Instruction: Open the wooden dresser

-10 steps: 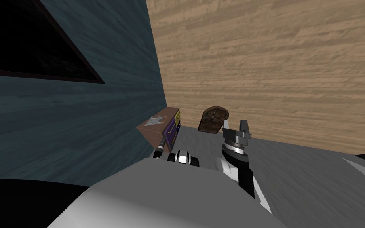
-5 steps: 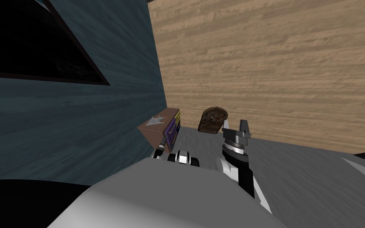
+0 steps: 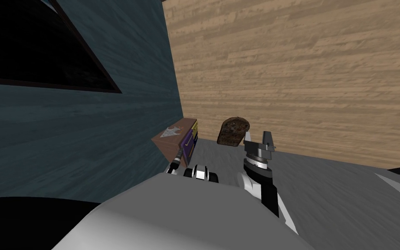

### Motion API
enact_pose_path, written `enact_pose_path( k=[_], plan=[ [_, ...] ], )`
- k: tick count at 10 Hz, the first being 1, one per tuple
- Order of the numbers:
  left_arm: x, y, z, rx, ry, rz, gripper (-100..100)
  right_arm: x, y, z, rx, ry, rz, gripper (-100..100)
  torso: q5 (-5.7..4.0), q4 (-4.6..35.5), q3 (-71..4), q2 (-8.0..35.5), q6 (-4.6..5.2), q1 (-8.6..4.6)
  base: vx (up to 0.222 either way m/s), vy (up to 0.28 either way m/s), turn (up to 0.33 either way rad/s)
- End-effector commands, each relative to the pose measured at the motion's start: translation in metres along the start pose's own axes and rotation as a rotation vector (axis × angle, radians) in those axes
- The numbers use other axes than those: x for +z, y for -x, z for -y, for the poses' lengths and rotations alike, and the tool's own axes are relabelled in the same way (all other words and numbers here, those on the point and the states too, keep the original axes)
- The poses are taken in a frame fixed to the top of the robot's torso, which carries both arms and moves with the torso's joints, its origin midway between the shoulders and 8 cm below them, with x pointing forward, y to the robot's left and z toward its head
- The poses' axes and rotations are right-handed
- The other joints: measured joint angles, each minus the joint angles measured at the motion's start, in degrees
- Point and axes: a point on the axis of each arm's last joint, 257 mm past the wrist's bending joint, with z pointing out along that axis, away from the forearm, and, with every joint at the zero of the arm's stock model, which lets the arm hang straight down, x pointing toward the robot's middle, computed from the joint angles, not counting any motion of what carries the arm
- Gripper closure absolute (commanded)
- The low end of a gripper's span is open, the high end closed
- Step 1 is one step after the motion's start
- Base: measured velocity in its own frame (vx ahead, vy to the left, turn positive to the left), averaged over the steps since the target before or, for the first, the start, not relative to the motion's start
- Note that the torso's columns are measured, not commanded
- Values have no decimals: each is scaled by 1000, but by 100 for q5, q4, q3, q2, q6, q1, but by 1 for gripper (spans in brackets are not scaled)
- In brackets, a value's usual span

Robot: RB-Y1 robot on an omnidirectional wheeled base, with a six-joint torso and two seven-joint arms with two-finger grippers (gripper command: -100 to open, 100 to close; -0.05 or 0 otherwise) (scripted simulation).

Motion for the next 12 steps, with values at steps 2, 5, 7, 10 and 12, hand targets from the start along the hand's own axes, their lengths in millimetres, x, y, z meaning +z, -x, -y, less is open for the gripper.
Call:
enact_pose_path(
  k=[2,5,7,10,12],
  plan=[
    [8,6,1,7,6,5,-100,0,0,0,0,0,0,0,2,2,-8,-22,16,1,-20,-26,29],
    [0,-10,-3,-33,9,-1,-100,0,0,0,0,0,0,0,-29,26,36,101,-51,-15,43,13,-86],
    [0,-10,-1,-35,9,-1,-100,0,0,0,0,0,0,0,-40,32,44,115,-54,-36,130,12,-48],
    [2,-11,-5,-40,24,-4,100,0,0,0,0,0,0,0,-37,45,44,103,-38,-19,15,-13,15],
    [10,-15,-1,-39,23,-5,100,0,0,0,0,0,0,0,-44,39,53,134,-51,-58,-23,-142,25]
  ],
)
